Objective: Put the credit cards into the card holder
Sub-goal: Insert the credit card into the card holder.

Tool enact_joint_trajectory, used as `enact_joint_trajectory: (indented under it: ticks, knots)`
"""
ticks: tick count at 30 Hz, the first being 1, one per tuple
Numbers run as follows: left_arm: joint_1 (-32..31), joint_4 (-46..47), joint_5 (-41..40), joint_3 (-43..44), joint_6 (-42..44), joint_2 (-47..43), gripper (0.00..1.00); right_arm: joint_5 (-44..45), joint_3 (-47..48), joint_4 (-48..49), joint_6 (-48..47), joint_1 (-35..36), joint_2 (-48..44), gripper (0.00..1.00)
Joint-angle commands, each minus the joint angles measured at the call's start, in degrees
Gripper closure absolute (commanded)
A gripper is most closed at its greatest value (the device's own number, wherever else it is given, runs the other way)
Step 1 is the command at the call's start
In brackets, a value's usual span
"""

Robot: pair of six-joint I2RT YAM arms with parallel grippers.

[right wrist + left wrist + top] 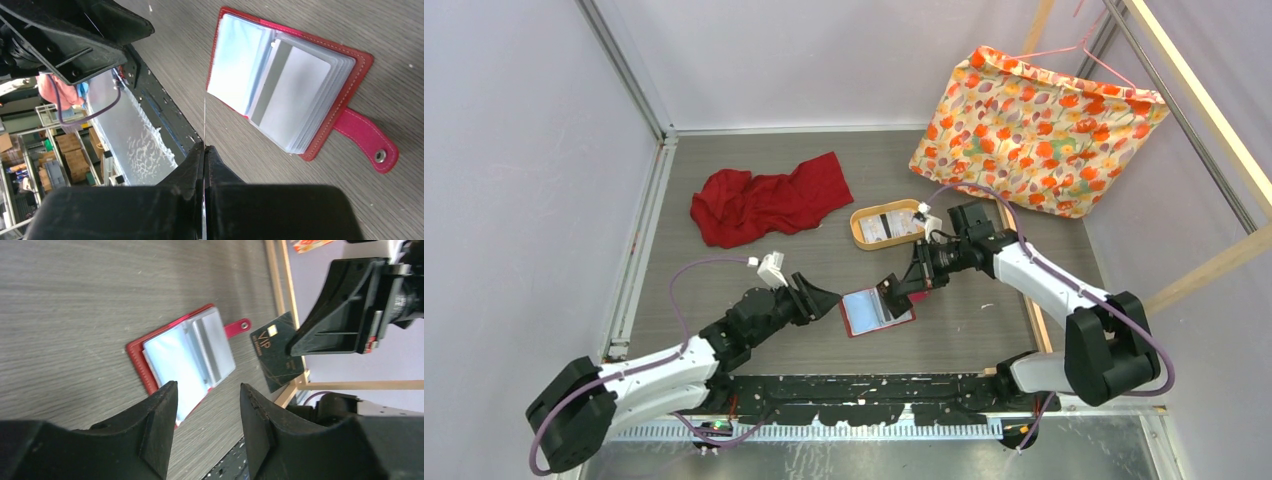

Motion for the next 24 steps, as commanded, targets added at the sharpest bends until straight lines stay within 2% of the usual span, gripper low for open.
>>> enact_joint_trajectory:
  ticks: [1, 4, 8, 13, 16, 24]
  knots:
    - [-0.18, 3.82, 0.64, 0.43, 0.80, 6.16, 0.52, 1.97, -1.76, 0.69, -1.70, -0.45, 0.15, 0.99]
    - [-0.19, 11.71, 2.75, 0.52, 1.21, 12.43, 0.56, 1.99, -2.66, 2.29, -1.67, -0.43, 2.63, 0.99]
    - [-0.18, 23.30, 6.04, 1.23, 1.82, 21.07, 0.67, 0.19, -2.76, 5.15, -2.18, -0.44, 6.92, 0.99]
    - [-0.18, 28.30, 10.35, 4.44, 1.85, 30.02, 0.77, -0.80, -2.92, 9.91, -0.01, 0.57, 9.84, 0.99]
    - [-0.18, 32.68, 11.43, 5.52, 0.88, 35.28, 0.85, 0.68, -1.20, 9.15, -0.42, 0.50, 11.80, 0.99]
    - [-0.18, 39.83, 12.28, 6.03, -2.71, 46.29, 0.96, 1.15, -1.52, 10.83, 1.10, -0.05, 13.26, 0.99]
